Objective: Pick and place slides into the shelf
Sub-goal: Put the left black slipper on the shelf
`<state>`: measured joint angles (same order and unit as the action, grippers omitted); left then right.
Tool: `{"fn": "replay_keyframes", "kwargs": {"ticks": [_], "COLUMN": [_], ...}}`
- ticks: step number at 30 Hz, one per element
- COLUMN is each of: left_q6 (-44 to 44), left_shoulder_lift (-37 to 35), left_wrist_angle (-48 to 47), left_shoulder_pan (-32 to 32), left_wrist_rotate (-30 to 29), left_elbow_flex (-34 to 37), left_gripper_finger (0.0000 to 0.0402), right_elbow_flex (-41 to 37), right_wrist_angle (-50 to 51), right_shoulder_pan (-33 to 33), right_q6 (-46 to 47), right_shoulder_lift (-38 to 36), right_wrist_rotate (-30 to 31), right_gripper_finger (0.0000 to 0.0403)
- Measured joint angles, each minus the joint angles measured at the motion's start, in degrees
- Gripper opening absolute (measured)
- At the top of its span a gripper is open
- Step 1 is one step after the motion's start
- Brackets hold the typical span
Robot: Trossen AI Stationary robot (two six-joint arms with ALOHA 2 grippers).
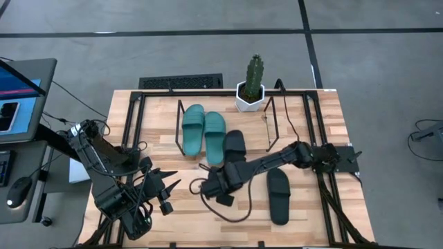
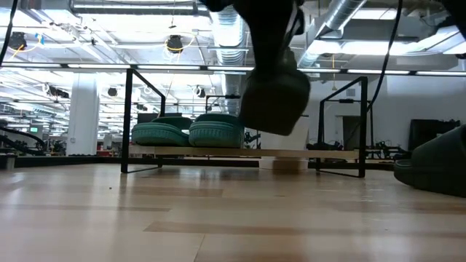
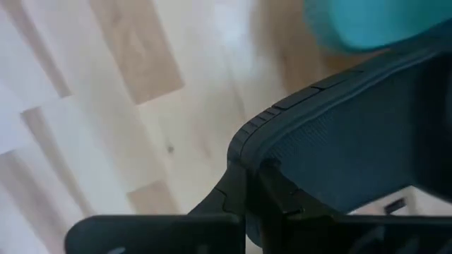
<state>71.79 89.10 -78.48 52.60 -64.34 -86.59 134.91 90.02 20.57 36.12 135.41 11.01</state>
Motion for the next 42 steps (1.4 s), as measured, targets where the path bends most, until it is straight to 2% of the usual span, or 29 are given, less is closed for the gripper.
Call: {"fn": "replay_keyframes", "kwargs": {"ticks": [8, 23, 28, 36, 42], "left_q6": [0.0, -0.8, -0.8, -0.8, -0.8], "left_shoulder_lift": [0.0, 0.0, 0.0, 0.0, 0.0], "left_wrist_angle": [0.0, -0.1, 0.0, 0.0, 0.0], "left_shoulder_pan": [0.0, 0.0, 0.0, 0.0, 0.0], "left_wrist_rotate": [0.1, 1.1, 1.1, 1.6, 1.6], "left_elbow_flex": [0.0, 0.0, 0.0, 0.0, 0.0], "left_gripper_finger": [0.0124, 0.0124, 0.0124, 0.0124, 0.0124], "right_elbow_flex": [0.0, -1.7, -5.4, -13.7, -17.2], "right_wrist_angle": [0.0, 0.0, 0.0, 0.0, 0.0], "right_shoulder_pan": [-3.2, -1.1, -3.4, -8.6, -11.0], "right_q6": [-1.5, 1.7, 0.3, -5.7, -9.3], "right_shoulder_lift": [0.0, -6.6, -8.7, -9.1, -9.1], "right_wrist_rotate": [0.9, 1.8, 4.2, 4.2, 4.2], "right_gripper_finger": [0.0, 0.0, 0.0, 0.0, 0.0]}}
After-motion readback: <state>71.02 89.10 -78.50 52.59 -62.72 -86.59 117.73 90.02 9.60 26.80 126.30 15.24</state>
